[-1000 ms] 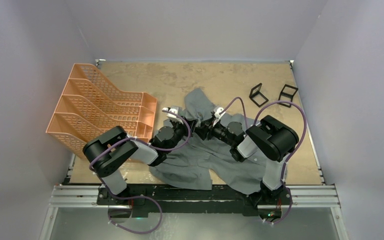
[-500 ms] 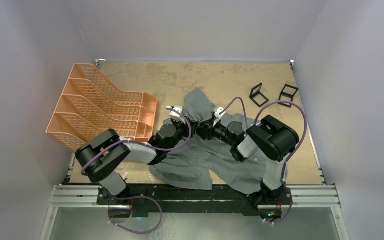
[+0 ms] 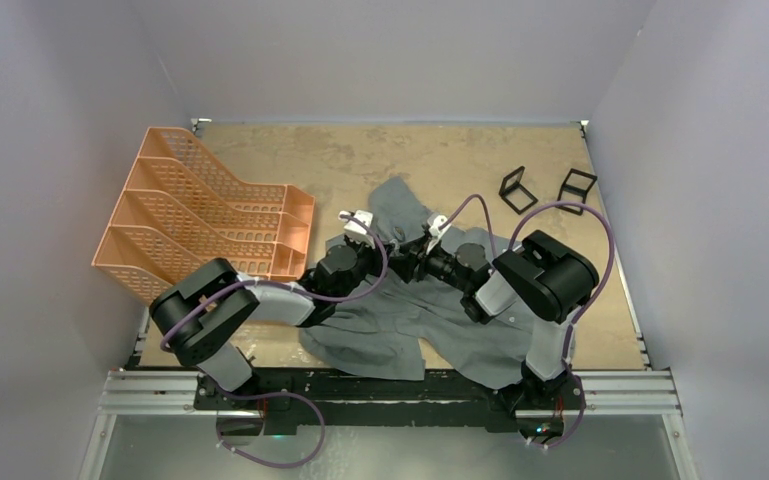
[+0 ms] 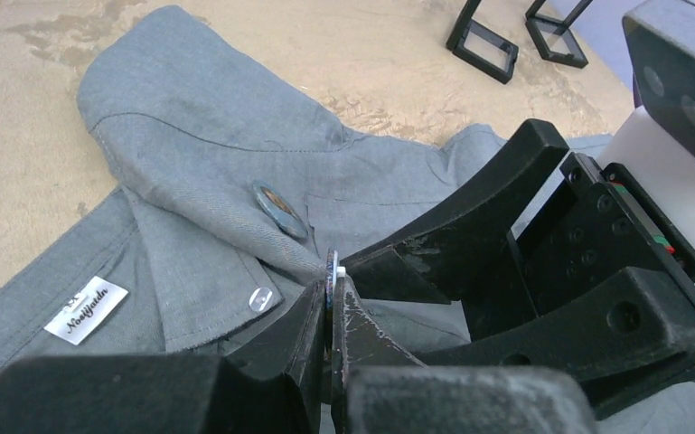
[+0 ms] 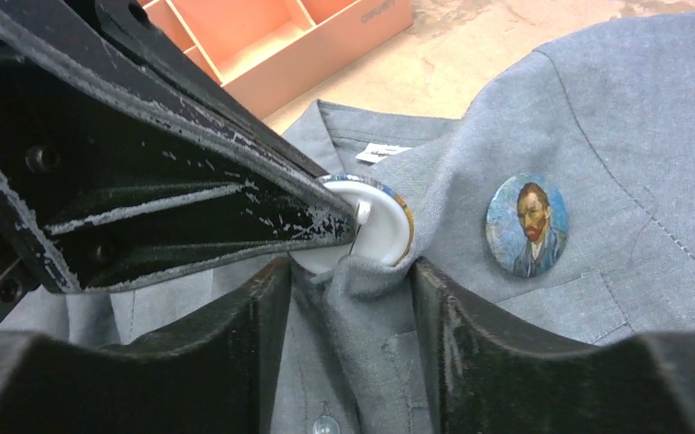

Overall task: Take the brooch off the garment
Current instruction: Remove the brooch from the clothes.

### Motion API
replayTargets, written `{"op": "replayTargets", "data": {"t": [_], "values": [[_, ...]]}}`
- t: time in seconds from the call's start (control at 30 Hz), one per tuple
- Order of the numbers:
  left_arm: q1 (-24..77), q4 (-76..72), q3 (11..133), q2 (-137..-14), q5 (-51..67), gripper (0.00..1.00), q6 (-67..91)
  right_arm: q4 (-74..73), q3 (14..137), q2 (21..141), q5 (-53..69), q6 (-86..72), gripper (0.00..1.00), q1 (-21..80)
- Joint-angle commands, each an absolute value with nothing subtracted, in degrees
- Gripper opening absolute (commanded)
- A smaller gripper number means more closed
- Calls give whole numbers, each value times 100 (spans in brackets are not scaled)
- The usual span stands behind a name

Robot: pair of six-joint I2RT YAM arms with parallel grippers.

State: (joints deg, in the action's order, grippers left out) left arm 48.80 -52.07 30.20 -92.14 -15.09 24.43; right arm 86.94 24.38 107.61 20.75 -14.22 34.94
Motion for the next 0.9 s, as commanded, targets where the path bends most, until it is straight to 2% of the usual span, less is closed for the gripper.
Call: {"op": "replayTargets", "data": {"t": [0.0,0.23,0.53,0.8,0.87], "values": [[4850,-5346,3016,-8877,-1345,0,2031,11628,2334,10565,2379,-1448,57,3348],[4367,-5781,2773,-8735,-200,0,1805,11611,2313,10296,3472,-2162,59,2519],[4084,-5845,2851,-8638,1130,0,1477,11510,2727,10258,4791,-2738,59,2408],[4031,-6455,2708,-8793,1871,0,1345,11467,2821,10365,4945,-2468,56,2362],[4018,-6517,2722,-8851,2107,0,1316,11453,2834,10379,4976,-2388,51,2304]]}}
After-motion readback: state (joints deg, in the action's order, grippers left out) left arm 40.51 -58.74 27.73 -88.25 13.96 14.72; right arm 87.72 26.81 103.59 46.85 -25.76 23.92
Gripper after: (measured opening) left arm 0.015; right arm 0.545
